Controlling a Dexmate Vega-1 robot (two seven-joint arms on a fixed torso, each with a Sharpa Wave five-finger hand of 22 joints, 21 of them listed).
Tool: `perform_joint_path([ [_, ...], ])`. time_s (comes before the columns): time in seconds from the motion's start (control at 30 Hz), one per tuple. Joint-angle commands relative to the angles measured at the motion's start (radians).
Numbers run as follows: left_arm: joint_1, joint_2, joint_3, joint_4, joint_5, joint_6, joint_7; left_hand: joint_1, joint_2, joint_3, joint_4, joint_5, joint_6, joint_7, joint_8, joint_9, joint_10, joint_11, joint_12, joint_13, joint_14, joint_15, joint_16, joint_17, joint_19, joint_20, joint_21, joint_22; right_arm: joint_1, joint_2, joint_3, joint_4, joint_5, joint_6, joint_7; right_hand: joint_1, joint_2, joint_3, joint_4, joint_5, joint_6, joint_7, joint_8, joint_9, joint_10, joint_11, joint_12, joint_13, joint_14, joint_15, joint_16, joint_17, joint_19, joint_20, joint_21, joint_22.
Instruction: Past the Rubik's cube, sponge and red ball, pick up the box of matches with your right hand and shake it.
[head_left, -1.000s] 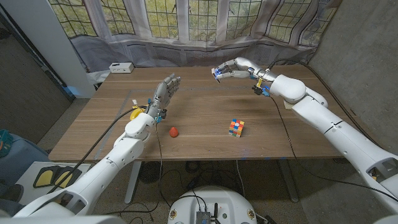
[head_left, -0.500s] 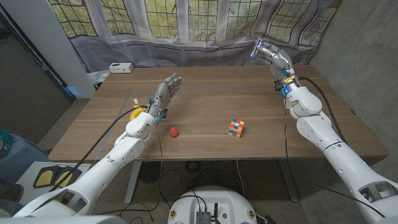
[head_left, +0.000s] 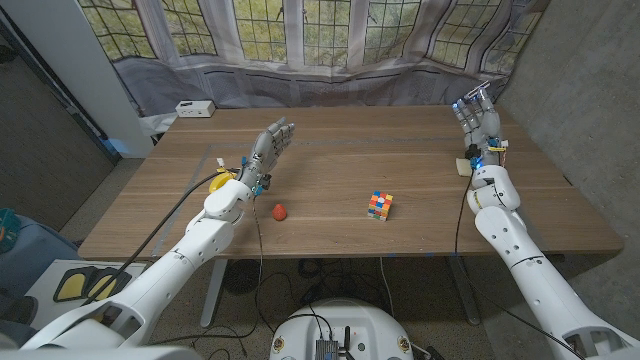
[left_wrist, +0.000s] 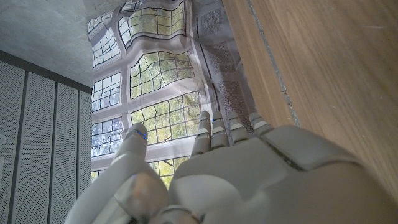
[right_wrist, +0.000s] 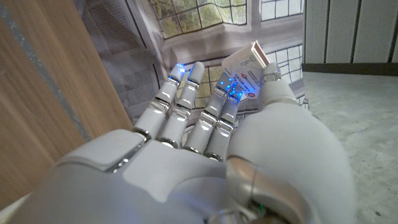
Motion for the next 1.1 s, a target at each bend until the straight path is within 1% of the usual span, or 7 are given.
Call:
perform_joint_path([
  [0.03, 0.006, 0.001, 0.001, -0.011, 0.001, 0.004, 0.003, 0.006, 0.007, 0.009, -0.002, -0.001, 0.010, 0.000, 0.000, 0.006, 0.005, 0.004, 0.001, 0.001, 0.000, 0.011, -0.001, 0.002, -0.004, 0.004, 0.003, 0.005, -0.009, -0.067, -0.017, -0.001, -0.029, -0.042, 0.053, 0.023, 0.028, 0.008, 0.000, 0.003, 0.017, -0.019, 0.000, 0.002, -0.002, -0.004, 0.001, 0.003, 0.008, -0.064, -0.002, 0.002, 0.011, -0.004, 0.004, 0.003],
  [0.23, 0.019, 0.007, -0.003, -0.026, 0.001, 0.006, 0.013, 0.006, 0.007, 0.010, -0.002, -0.001, 0.010, -0.001, -0.001, 0.006, 0.004, 0.003, 0.000, 0.001, 0.001, 0.011, -0.001, 0.002, -0.004, 0.005, 0.004, 0.005, 0.032, -0.166, -0.084, -0.012, -0.226, 0.010, 0.137, 0.026, 0.031, 0.008, -0.002, 0.003, 0.014, -0.018, -0.002, 0.002, -0.007, -0.003, -0.001, 0.002, 0.008, -0.066, -0.001, 0.004, 0.014, -0.006, 0.005, 0.003],
  [0.3, 0.020, 0.008, -0.003, -0.028, 0.001, 0.006, 0.013, 0.006, 0.007, 0.010, -0.002, -0.001, 0.010, -0.001, -0.001, 0.006, 0.004, 0.003, 0.000, 0.001, 0.001, 0.011, -0.001, 0.002, -0.003, 0.005, 0.004, 0.005, 0.039, -0.176, -0.093, -0.015, -0.252, 0.020, 0.146, 0.028, 0.031, 0.008, -0.002, 0.003, 0.015, -0.016, -0.002, 0.002, -0.006, -0.003, -0.001, 0.002, 0.010, -0.062, 0.000, 0.004, 0.016, -0.005, 0.006, 0.004],
  [0.67, 0.034, 0.015, -0.008, -0.044, 0.004, 0.000, 0.022, 0.007, 0.006, 0.010, -0.002, -0.002, 0.009, -0.002, -0.001, 0.006, 0.004, 0.003, 0.000, 0.001, 0.001, 0.011, -0.001, 0.002, -0.003, 0.005, 0.004, 0.005, 0.097, -0.272, -0.180, -0.120, -0.628, 0.081, 0.102, 0.032, 0.032, 0.007, -0.006, 0.002, 0.028, -0.014, 0.001, 0.002, 0.005, 0.002, 0.002, 0.002, 0.016, -0.063, 0.001, 0.006, 0.025, -0.004, 0.008, 0.004],
  [0.8, 0.037, 0.014, -0.010, -0.046, 0.003, -0.006, 0.021, 0.007, 0.006, 0.010, -0.003, -0.002, 0.010, -0.002, -0.001, 0.006, 0.004, 0.001, 0.000, 0.001, 0.000, 0.011, -0.001, 0.002, -0.002, 0.006, 0.004, 0.005, 0.134, -0.345, -0.223, -0.187, -0.828, 0.012, 0.088, 0.034, 0.030, 0.006, -0.008, 0.001, 0.034, -0.015, 0.002, 0.002, 0.008, 0.000, 0.003, 0.002, 0.016, -0.064, 0.002, 0.006, 0.028, -0.004, 0.009, 0.004],
  [0.9, 0.042, 0.015, -0.012, -0.049, 0.003, -0.009, 0.024, 0.007, 0.006, 0.010, -0.003, -0.002, 0.010, -0.002, -0.001, 0.006, 0.004, 0.004, 0.000, 0.001, 0.001, 0.011, -0.001, 0.002, -0.002, 0.006, 0.004, 0.005, 0.162, -0.410, -0.259, -0.268, -1.025, -0.098, 0.071, 0.035, 0.028, 0.006, -0.008, 0.001, 0.038, -0.014, 0.003, 0.001, 0.010, 0.004, 0.003, 0.002, 0.020, -0.059, 0.001, 0.004, 0.029, -0.003, 0.010, 0.004],
  [1.1, 0.052, 0.021, -0.018, -0.059, 0.002, -0.011, 0.032, 0.007, 0.006, 0.010, -0.003, -0.002, 0.011, -0.002, 0.000, 0.006, 0.005, 0.005, 0.000, 0.001, 0.000, 0.011, -0.001, 0.002, -0.003, 0.005, 0.004, 0.005, 0.184, -0.466, -0.333, -0.416, -1.344, -0.288, 0.046, 0.037, 0.024, 0.004, -0.011, 0.002, 0.045, -0.013, 0.005, 0.001, 0.013, 0.001, 0.003, 0.002, 0.019, -0.064, -0.002, 0.002, 0.033, -0.005, 0.011, 0.004],
])
